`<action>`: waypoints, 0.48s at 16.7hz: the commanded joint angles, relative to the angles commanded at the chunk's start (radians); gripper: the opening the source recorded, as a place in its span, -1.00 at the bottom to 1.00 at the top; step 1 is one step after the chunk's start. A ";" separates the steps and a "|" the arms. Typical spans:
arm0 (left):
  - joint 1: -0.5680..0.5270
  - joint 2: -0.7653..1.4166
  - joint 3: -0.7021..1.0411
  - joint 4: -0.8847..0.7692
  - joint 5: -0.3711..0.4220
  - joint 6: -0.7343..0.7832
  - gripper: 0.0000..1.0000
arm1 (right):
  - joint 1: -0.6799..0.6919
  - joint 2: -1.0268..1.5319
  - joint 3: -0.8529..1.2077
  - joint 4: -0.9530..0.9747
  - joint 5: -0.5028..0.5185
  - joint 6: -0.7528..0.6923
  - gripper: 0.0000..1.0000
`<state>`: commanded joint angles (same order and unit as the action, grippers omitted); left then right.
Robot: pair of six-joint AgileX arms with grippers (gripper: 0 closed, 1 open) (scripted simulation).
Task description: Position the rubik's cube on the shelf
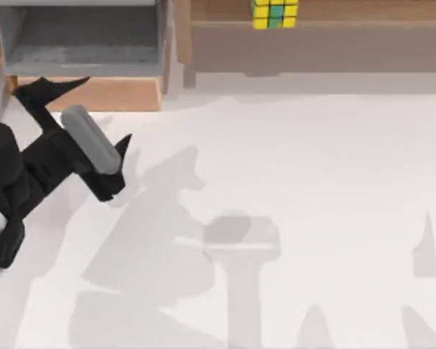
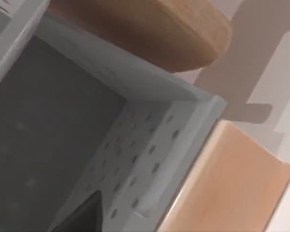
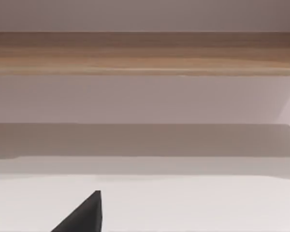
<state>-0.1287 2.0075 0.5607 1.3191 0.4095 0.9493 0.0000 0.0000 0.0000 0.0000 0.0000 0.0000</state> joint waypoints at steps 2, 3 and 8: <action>0.149 -0.030 -0.104 0.056 0.107 0.121 1.00 | 0.000 0.000 0.000 0.000 0.000 0.000 1.00; 0.224 -0.043 -0.144 0.082 0.154 0.180 1.00 | 0.000 0.000 0.000 0.000 0.000 0.000 1.00; 0.581 -0.067 -0.229 0.185 0.320 0.450 1.00 | 0.000 0.000 0.000 0.000 0.000 0.000 1.00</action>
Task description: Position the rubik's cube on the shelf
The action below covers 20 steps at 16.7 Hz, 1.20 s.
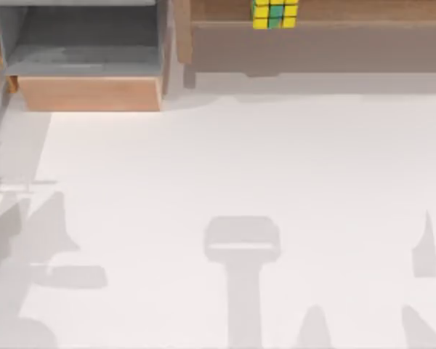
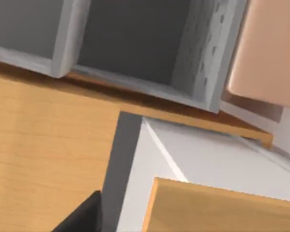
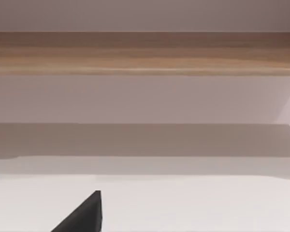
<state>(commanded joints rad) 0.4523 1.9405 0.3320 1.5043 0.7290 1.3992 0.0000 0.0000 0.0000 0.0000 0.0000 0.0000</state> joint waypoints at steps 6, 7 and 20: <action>0.258 0.048 0.097 0.036 0.033 0.184 1.00 | 0.000 0.000 0.000 0.000 0.000 0.000 1.00; 0.267 0.051 0.105 0.036 0.032 0.192 1.00 | 0.000 0.000 0.000 0.000 0.000 0.000 1.00; 0.207 0.082 0.184 -0.009 -0.027 0.190 1.00 | 0.000 0.000 0.000 0.000 0.000 0.000 1.00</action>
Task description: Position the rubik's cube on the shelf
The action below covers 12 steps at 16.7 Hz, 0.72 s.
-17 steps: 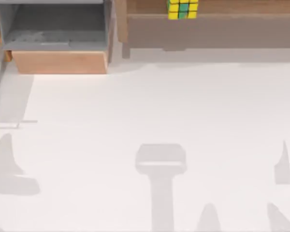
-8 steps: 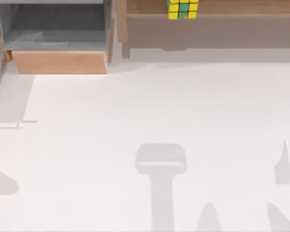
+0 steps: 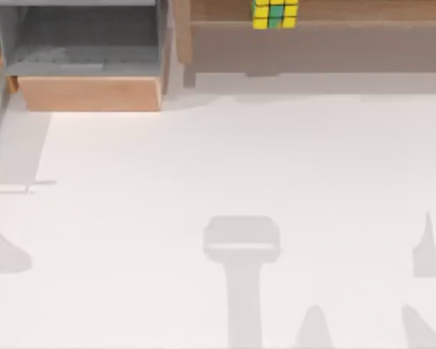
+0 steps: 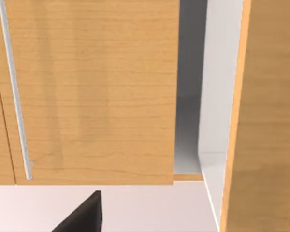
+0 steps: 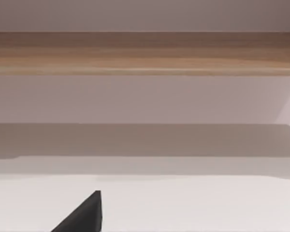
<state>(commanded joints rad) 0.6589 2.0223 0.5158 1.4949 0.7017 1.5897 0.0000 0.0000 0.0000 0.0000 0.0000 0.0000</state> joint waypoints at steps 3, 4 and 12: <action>0.000 0.000 0.000 0.000 0.000 0.000 0.85 | 0.000 0.000 0.000 0.000 0.000 0.000 1.00; 0.000 0.000 0.000 0.000 0.000 0.000 0.70 | 0.000 0.000 0.000 0.000 0.000 0.000 1.00; 0.000 0.000 0.000 0.000 0.000 0.000 -0.51 | 0.000 0.000 0.000 0.000 0.000 0.000 1.00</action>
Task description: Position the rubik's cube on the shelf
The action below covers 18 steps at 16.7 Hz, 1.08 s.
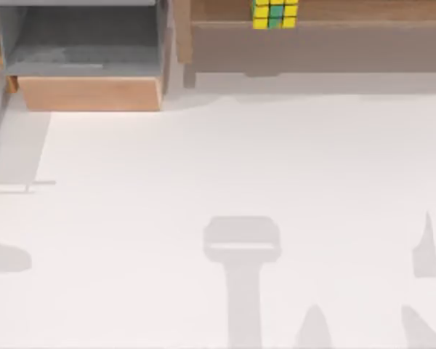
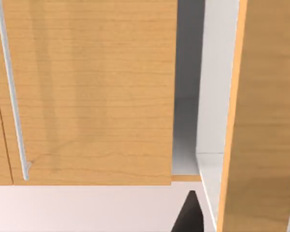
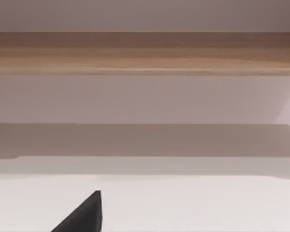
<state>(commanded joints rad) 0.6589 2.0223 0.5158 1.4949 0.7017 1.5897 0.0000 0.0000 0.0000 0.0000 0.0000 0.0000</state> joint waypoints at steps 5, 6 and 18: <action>0.000 0.000 0.000 0.000 0.000 0.000 -1.00 | 0.000 0.000 0.000 0.000 0.000 0.000 1.00; 0.000 0.000 0.000 0.000 0.000 0.000 -1.00 | 0.000 0.000 0.000 0.000 0.000 0.000 1.00; -0.076 0.072 0.146 -0.088 -0.077 -0.005 -1.00 | 0.000 0.000 0.000 0.000 0.000 0.000 1.00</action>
<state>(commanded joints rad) 0.5830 2.0946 0.6619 1.4073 0.6246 1.5845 0.0000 0.0000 0.0000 0.0000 0.0000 0.0000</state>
